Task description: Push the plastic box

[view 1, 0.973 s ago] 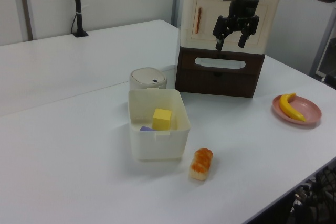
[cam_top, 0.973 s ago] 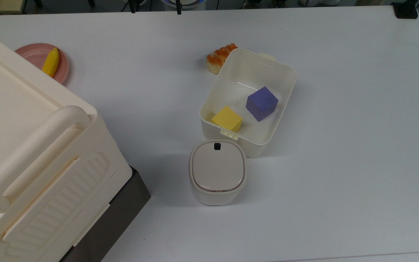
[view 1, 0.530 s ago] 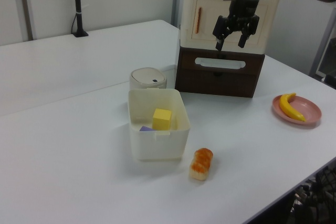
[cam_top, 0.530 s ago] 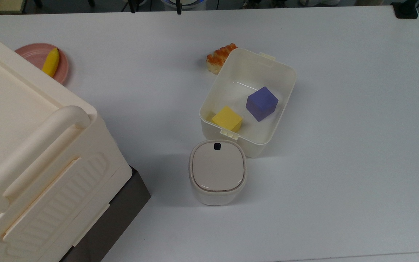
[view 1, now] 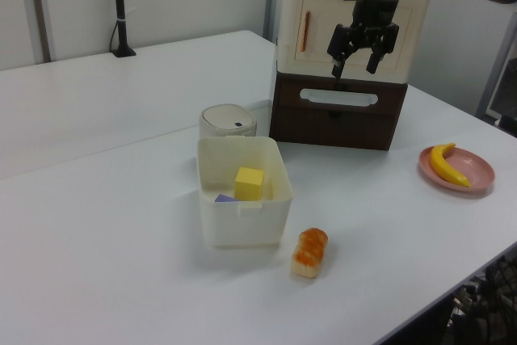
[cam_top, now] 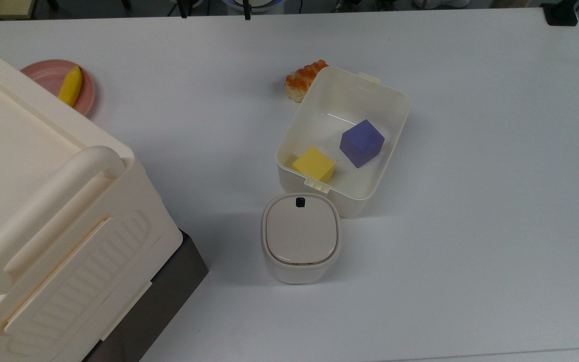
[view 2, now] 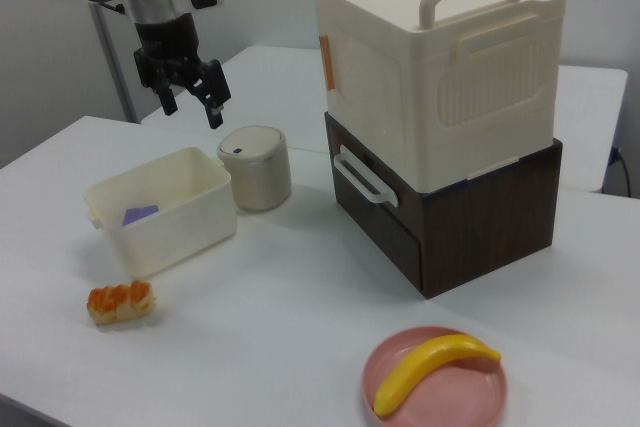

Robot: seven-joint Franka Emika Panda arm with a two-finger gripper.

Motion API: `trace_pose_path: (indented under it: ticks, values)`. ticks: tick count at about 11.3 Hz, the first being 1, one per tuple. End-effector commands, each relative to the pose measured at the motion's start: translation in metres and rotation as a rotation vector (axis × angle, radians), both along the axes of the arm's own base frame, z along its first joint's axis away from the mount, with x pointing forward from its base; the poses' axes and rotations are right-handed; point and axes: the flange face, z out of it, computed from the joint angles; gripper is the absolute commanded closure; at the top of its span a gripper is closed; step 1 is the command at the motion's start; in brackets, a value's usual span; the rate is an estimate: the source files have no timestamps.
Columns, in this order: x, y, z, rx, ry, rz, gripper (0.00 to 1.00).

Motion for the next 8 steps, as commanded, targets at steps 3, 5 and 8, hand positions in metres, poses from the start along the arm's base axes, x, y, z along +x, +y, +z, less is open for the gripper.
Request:
trace_pose_path:
  ticks: [3, 5, 8]
  values:
    - [-0.006, 0.006, -0.006, -0.002, 0.031, 0.119, 0.0]
    - [-0.008, 0.01, -0.02, -0.01, 0.055, 0.316, 0.0]
    - [-0.014, 0.013, -0.051, -0.042, 0.118, 0.696, 0.0]
